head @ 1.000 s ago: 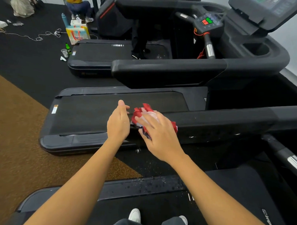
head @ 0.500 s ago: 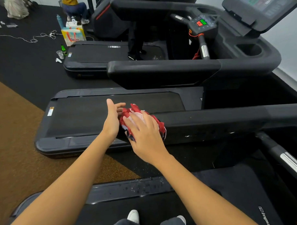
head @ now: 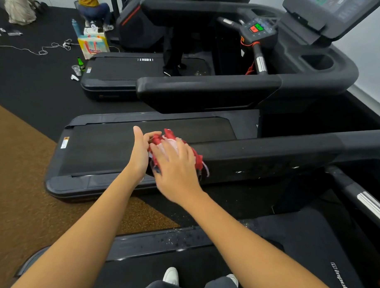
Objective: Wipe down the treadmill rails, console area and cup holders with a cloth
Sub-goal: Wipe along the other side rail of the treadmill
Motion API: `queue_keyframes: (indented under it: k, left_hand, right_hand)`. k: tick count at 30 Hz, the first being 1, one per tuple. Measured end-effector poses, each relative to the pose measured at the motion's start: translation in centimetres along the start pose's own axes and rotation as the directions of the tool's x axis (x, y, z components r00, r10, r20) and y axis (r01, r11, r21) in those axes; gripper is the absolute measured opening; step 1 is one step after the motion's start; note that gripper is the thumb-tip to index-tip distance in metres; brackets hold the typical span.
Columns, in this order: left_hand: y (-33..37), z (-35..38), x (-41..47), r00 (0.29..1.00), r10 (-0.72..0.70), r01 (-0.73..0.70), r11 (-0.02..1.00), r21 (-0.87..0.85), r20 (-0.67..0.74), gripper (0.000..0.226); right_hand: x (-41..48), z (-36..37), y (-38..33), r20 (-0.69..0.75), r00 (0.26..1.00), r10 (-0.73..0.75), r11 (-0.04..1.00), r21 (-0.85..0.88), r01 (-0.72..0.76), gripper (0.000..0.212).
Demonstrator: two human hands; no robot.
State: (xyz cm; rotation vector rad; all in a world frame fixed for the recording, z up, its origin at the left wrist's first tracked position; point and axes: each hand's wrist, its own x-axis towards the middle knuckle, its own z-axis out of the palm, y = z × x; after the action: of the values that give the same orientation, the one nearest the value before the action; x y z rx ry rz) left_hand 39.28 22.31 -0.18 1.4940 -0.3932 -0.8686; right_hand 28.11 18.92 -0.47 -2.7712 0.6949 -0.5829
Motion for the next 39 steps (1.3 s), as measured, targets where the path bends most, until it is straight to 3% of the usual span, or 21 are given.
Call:
queue_keyframes:
  k: [2, 7, 11, 14, 16, 19, 22, 24, 26, 30, 32, 35, 39]
  left_hand:
    - [0.0, 0.1, -0.1, 1.0, -0.001, 0.001, 1.0, -0.021, -0.005, 0.072]
    - [-0.3, 0.2, -0.2, 0.999, 0.043, -0.042, 0.999, 0.029, -0.034, 0.073]
    - [0.0, -0.3, 0.1, 0.998, -0.024, 0.024, 1.0, -0.006, -0.053, 0.076]
    - [0.2, -1.0, 0.1, 0.995, -0.065, 0.057, 0.993, -0.101, -0.072, 0.076]
    - [0.3, -1.1, -0.2, 0.99, -0.051, 0.034, 0.991, -0.128, -0.131, 0.071]
    - [0.3, -0.2, -1.3, 0.958, 0.079, -0.088, 0.996, -0.019, -0.274, 0.059]
    - [0.0, 0.8, -3.1, 0.909, 0.291, -0.265, 0.956, 0.126, -0.297, 0.047]
    - [-0.9, 1.5, -4.8, 0.849, 0.466, -0.408, 0.877, 0.252, -0.249, 0.039]
    - [-2.3, 2.4, -6.5, 0.806, 0.566, -0.496, 0.806, 0.323, -0.174, 0.032]
    - [-4.7, 4.3, -9.3, 0.82, 0.559, -0.496, 0.801, 0.336, -0.123, 0.023]
    - [-5.1, 5.0, -10.2, 0.84, 0.528, -0.468, 0.821, 0.326, -0.123, 0.024]
    - [-5.4, 5.4, -11.5, 0.836, 0.546, -0.512, 0.81, 0.287, -0.052, 0.041]
    - [-6.2, 5.8, -12.4, 0.819, 0.573, -0.528, 0.778, 0.34, -0.04, 0.066]
  right_hand:
    - [-0.7, 0.6, -0.3, -0.038, 0.998, -0.049, 0.998, -0.039, 0.048, 0.06]
    - [-3.2, 1.2, 3.2, 0.054, 0.98, -0.193, 0.953, -0.23, 0.2, 0.074]
    - [-4.9, 1.3, 5.0, 0.022, 0.989, -0.15, 0.951, -0.271, 0.15, 0.076]
    - [-5.9, 1.2, 4.4, -0.049, 0.999, -0.009, 0.986, -0.165, 0.001, 0.082]
    - [-6.6, 1.2, 3.2, -0.046, 0.993, 0.11, 0.994, 0.005, -0.11, 0.086]
    - [-7.4, 1.1, 1.5, 0.057, 0.984, 0.168, 0.941, 0.289, -0.177, 0.084]
    - [-8.2, 0.2, -0.1, 0.161, 0.959, 0.234, 0.773, 0.568, -0.284, 0.062]
    - [-8.4, -0.4, -0.7, 0.201, 0.921, 0.333, 0.644, 0.665, -0.378, 0.042]
    - [-8.2, -1.2, -1.1, 0.292, 0.865, 0.409, 0.457, 0.755, -0.471, 0.042]
    - [-7.9, -3.6, -1.8, 0.566, 0.759, 0.322, -0.024, 0.806, -0.591, 0.045]
    - [-8.1, -4.2, -1.8, 0.6, 0.751, 0.275, -0.169, 0.799, -0.576, 0.05]
    - [-8.2, -4.9, -1.3, 0.573, 0.77, 0.281, -0.292, 0.815, -0.5, 0.057]
    - [-8.3, -5.6, -0.2, 0.545, 0.808, 0.223, -0.32, 0.824, -0.467, 0.073]
